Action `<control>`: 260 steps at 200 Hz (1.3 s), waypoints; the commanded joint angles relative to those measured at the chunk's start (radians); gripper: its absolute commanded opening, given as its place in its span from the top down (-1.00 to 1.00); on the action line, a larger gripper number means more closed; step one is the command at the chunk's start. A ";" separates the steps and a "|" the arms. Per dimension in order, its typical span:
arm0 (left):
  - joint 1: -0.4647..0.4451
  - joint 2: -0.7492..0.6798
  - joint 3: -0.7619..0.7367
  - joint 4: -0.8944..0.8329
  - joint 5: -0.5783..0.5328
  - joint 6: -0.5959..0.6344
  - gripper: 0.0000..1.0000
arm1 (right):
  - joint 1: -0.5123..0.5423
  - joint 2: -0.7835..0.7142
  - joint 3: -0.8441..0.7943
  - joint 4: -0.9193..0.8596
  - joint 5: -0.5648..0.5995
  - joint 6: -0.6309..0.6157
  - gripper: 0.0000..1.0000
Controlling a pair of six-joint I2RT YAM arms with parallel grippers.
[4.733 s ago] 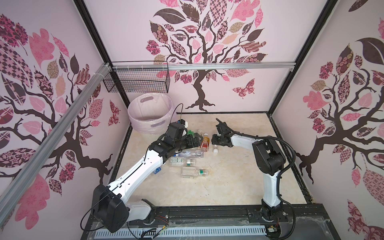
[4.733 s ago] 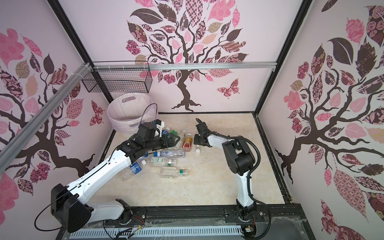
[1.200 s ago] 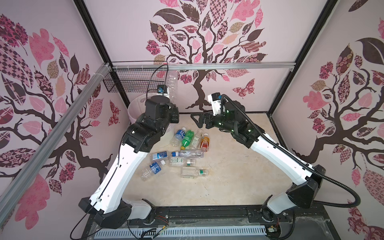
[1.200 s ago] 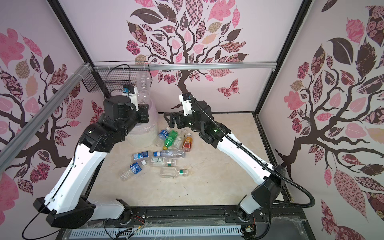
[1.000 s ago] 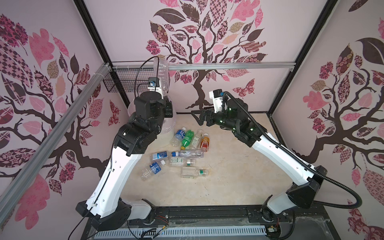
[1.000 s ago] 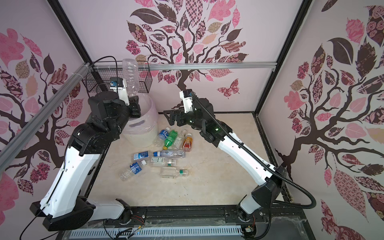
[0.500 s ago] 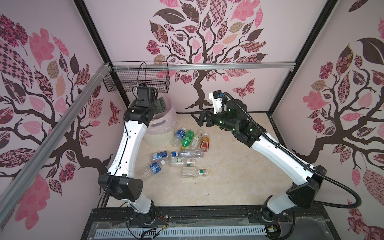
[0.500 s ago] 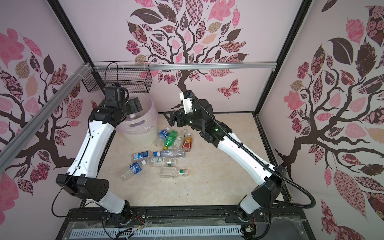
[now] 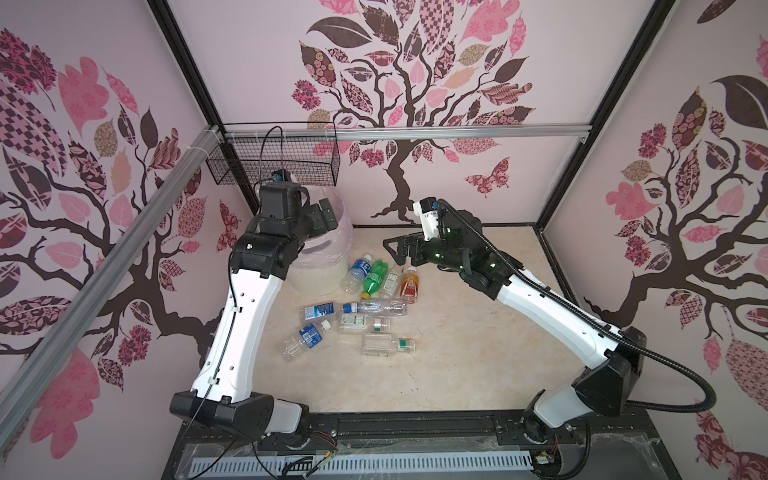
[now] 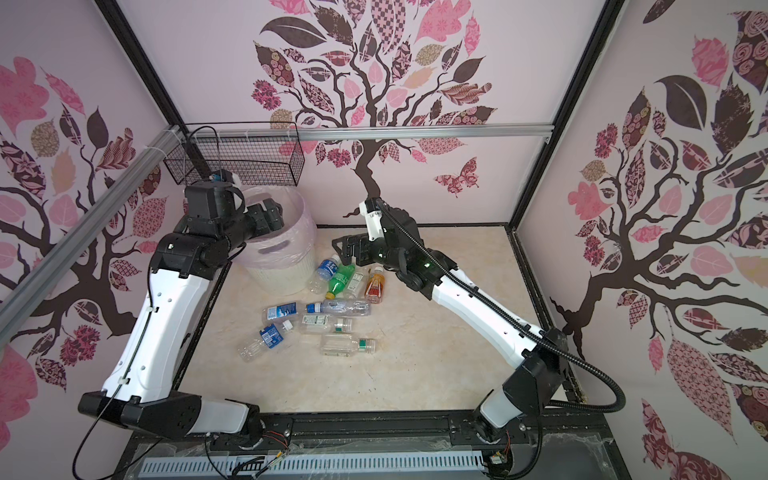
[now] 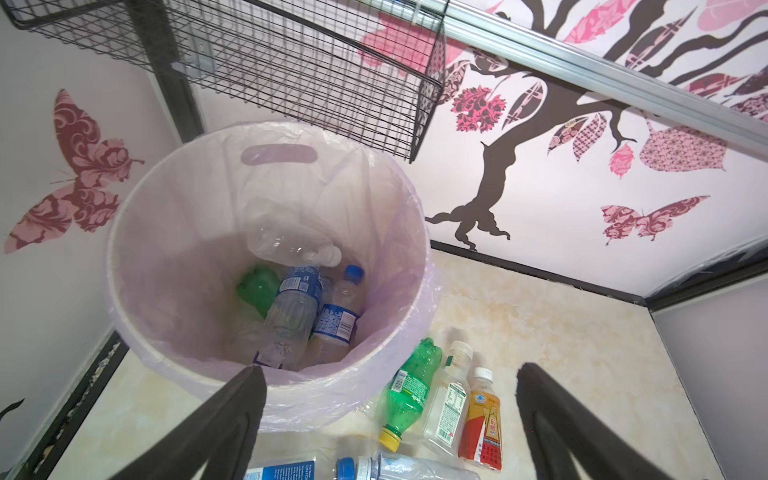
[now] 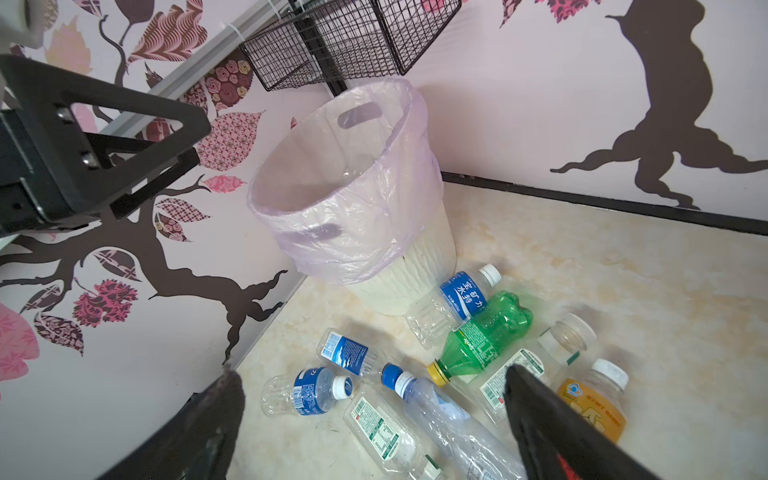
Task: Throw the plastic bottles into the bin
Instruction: 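Drop the clear bottle into the bin with the left gripper while the right releases, then lower the right gripper onto the red-and-yellow Dongpeng bottle while the left returns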
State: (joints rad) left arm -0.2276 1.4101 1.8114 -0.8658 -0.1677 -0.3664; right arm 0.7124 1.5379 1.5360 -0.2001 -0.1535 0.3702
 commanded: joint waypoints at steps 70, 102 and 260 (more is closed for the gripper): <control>-0.095 -0.080 -0.213 0.087 0.083 -0.061 -0.94 | -0.011 -0.077 -0.125 -0.063 0.182 0.040 -0.99; -0.171 -0.142 -0.344 0.137 0.078 -0.071 -0.94 | -0.046 -0.063 -0.217 -0.066 0.190 0.072 -0.99; -0.297 -0.187 -0.609 0.247 0.086 -0.059 -0.94 | -0.062 0.328 -0.283 0.029 0.200 0.186 -0.90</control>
State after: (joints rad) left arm -0.5190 1.2369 1.2369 -0.6617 -0.0986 -0.4400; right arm 0.6521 1.7992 1.1881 -0.1741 0.0299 0.5320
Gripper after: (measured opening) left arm 0.972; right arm 0.973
